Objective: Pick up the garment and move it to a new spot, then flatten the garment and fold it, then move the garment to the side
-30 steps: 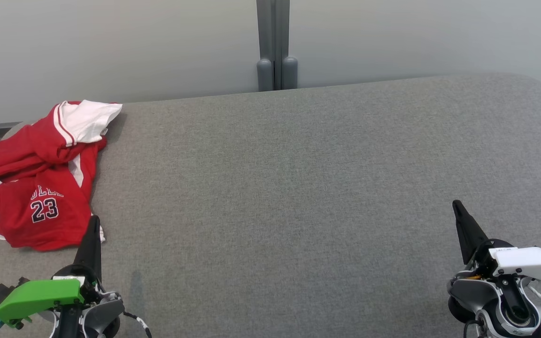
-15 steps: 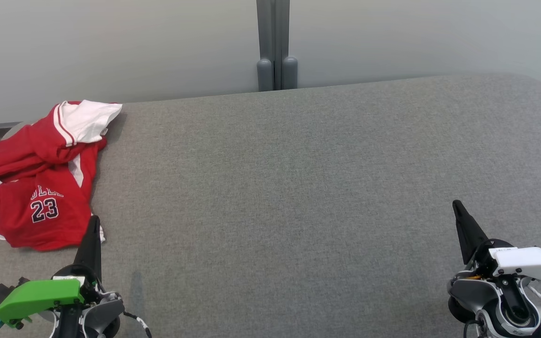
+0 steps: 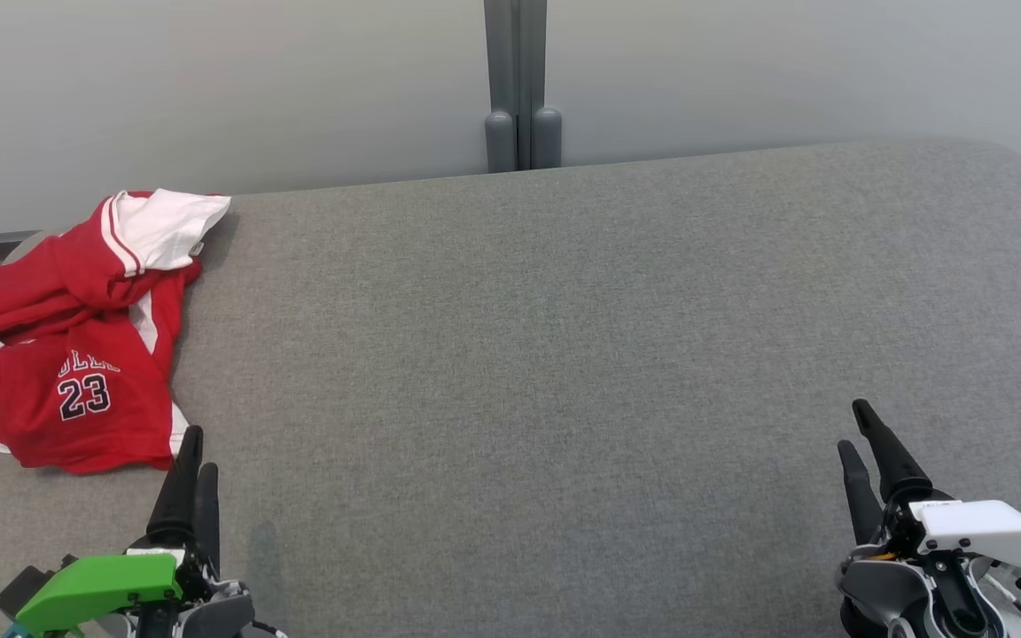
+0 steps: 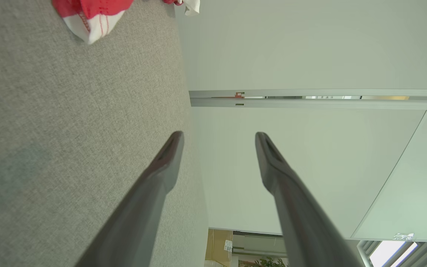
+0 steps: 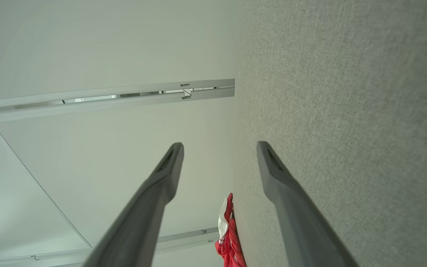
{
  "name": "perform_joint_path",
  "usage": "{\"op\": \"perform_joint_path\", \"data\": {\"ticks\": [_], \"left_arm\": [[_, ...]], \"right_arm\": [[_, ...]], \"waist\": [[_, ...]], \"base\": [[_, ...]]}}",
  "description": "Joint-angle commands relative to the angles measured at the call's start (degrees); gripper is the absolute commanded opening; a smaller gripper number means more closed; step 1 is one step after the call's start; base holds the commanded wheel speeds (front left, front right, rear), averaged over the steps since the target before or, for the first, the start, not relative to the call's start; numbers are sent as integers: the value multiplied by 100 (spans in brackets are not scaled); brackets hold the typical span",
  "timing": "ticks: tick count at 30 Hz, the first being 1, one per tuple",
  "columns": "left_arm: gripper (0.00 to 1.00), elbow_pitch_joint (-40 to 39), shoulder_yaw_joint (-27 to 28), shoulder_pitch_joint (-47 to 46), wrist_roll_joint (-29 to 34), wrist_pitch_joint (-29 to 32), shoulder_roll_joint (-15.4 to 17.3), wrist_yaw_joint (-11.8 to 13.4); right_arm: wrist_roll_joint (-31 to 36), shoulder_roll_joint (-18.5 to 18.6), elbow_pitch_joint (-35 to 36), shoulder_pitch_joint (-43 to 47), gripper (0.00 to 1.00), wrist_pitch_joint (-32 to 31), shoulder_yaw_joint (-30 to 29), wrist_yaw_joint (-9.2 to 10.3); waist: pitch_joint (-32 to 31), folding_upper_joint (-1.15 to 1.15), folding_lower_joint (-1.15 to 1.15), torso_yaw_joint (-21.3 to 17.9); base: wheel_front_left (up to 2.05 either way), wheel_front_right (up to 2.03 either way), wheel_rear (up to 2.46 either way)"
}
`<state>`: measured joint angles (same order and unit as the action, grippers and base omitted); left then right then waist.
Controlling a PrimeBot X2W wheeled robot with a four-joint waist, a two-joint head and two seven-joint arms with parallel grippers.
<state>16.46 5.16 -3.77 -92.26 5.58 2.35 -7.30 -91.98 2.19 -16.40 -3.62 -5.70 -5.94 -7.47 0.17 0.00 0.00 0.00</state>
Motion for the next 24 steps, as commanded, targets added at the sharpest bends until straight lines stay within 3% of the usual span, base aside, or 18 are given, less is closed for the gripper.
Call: {"op": "perform_joint_path", "data": {"ticks": [1, 10, 24], "left_arm": [[100, -137, -72, -72, 61, -77, 21, -8], [100, -293, -243, -60, 522, -320, 27, 7], [100, -853, -519, -49, 1896, -653, 35, 350]], "right_arm": [[59, 21, 117, -74, 100, 86, 38, -1], [520, 29, 235, -29, 100, 329, 29, -1], [2091, 39, 768, 72, 100, 664, 76, -2]], "waist": [[-2, 0, 0, 1], [-5, 0, 0, 6], [6, 0, 0, 21]], "base": [[0, 0, 0], [0, 0, 0], [0, 0, 0]]}}
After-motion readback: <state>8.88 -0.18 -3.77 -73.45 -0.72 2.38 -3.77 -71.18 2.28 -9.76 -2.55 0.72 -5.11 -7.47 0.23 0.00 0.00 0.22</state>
